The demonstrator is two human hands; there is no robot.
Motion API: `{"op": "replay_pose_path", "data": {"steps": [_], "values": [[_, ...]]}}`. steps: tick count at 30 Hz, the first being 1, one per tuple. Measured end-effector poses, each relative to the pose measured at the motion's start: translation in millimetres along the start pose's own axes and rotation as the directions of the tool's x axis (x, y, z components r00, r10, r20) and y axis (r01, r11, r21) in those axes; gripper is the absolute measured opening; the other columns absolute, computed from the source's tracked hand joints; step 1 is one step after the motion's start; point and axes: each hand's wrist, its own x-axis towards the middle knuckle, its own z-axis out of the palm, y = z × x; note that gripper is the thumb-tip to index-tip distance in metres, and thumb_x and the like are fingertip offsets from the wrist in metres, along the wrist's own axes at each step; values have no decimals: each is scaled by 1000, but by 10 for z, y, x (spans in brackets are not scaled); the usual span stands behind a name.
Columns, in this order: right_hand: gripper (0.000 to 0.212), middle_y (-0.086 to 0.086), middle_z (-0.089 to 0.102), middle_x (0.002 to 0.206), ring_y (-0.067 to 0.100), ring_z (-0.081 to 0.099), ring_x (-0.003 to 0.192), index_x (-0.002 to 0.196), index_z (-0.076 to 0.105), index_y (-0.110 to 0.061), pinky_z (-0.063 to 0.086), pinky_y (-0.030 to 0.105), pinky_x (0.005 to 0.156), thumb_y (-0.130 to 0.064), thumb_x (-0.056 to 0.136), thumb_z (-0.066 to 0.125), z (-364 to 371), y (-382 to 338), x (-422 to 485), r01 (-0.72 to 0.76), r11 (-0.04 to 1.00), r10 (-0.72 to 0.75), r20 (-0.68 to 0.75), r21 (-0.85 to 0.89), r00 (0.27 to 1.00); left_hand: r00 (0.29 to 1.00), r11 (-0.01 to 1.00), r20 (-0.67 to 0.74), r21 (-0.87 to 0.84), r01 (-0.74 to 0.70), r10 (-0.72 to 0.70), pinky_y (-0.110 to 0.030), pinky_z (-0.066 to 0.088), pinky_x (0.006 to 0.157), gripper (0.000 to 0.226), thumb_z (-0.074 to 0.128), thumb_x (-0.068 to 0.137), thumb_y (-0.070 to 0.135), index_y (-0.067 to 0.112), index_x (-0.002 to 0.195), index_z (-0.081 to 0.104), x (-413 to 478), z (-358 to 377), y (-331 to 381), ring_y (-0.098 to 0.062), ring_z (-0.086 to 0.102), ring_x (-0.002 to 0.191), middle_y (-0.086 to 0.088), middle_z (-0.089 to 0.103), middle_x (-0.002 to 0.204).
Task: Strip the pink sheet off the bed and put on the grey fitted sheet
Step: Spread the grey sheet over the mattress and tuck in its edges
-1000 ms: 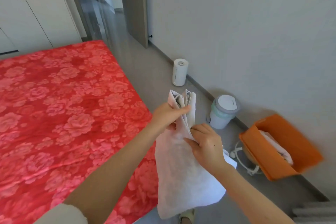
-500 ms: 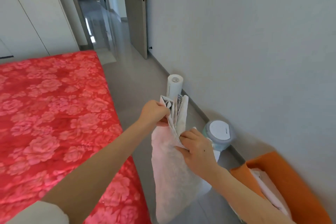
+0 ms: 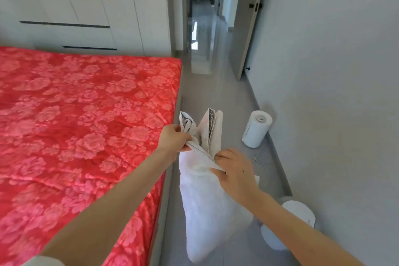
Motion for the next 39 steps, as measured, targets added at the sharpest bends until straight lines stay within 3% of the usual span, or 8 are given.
{"op": "replay_pose_path", "data": {"steps": [9, 15, 20, 22, 24, 26, 33, 39], "values": [[53, -17, 21, 56, 15, 33, 56, 56, 21, -26, 12, 20, 53, -11, 62, 71, 703, -102, 1168, 22, 941, -52, 80, 339, 995, 871, 971, -455, -53, -233, 184, -37, 39, 64, 26, 56, 66, -1, -14, 89, 56, 449, -752, 322, -21, 46, 71, -12, 49, 75], [43, -10, 32, 62, 16, 35, 59, 58, 29, -22, 23, 24, 57, -15, 72, 69, 1417, -236, 2079, 63, 879, -127, 104, 473, 986, 800, 902, -506, -93, -421, 321, -28, 45, 60, 24, 55, 77, -15, 5, 87, 64, 1061, -1374, 774, -22, 53, 70, -9, 57, 75], [47, -3, 44, 55, 22, 48, 63, 55, 42, -17, 31, 34, 52, -50, 81, 61, 1674, -223, 2914, 71, 976, -172, 527, 207, 832, 801, 896, -453, -12, -445, 392, -29, 45, 61, 27, 64, 66, -1, 16, 88, 66, 1479, -1818, 1037, -18, 58, 70, -1, 65, 74], [36, -5, 68, 82, 16, 62, 83, 84, 69, -22, 47, 33, 70, -57, 78, 65, 1685, -270, 3256, 14, 932, -181, 431, 362, 884, 790, 898, -481, -13, -441, 381, -25, 48, 59, 29, 64, 73, -10, 15, 88, 65, 1598, -1992, 1063, -13, 61, 66, 2, 66, 72], [70, -3, 58, 131, 12, 53, 121, 135, 50, -20, 41, 28, 98, -56, 77, 67, 1789, -395, 3633, -155, 812, -153, 462, 562, 874, 774, 903, -521, -13, -429, 360, -23, 49, 57, 32, 59, 77, -17, 12, 87, 65, 1718, -2122, 1062, -10, 62, 64, 4, 67, 70], [87, -5, 46, 143, 11, 46, 128, 148, 25, -27, 40, 31, 105, -54, 77, 69, 1994, -568, 3946, -291, 657, -205, 537, 695, 818, 768, 908, -535, -5, -419, 351, -20, 49, 56, 32, 56, 77, -20, 10, 85, 65, 1845, -2185, 1062, -7, 63, 63, 5, 68, 69], [26, -12, 65, 101, 8, 61, 94, 108, 61, -24, 50, 36, 82, -34, 85, 67, 2673, -794, 4790, -29, 523, -545, 360, 852, 757, 799, 920, -513, -42, -389, 314, -23, 51, 68, 25, 60, 70, -3, 7, 92, 66, 2268, -2447, 1184, -14, 65, 76, -4, 68, 82], [34, 8, 41, 61, 15, 33, 59, 69, 47, -4, 24, 33, 57, -25, 82, 72, 3263, -637, 5441, 91, 535, -647, 338, 840, 684, 737, 983, -651, 97, -157, 182, -28, 48, 68, 19, 68, 73, 16, 21, 90, 63, 2856, -2537, 1136, -11, 60, 69, -1, 66, 75]]}}
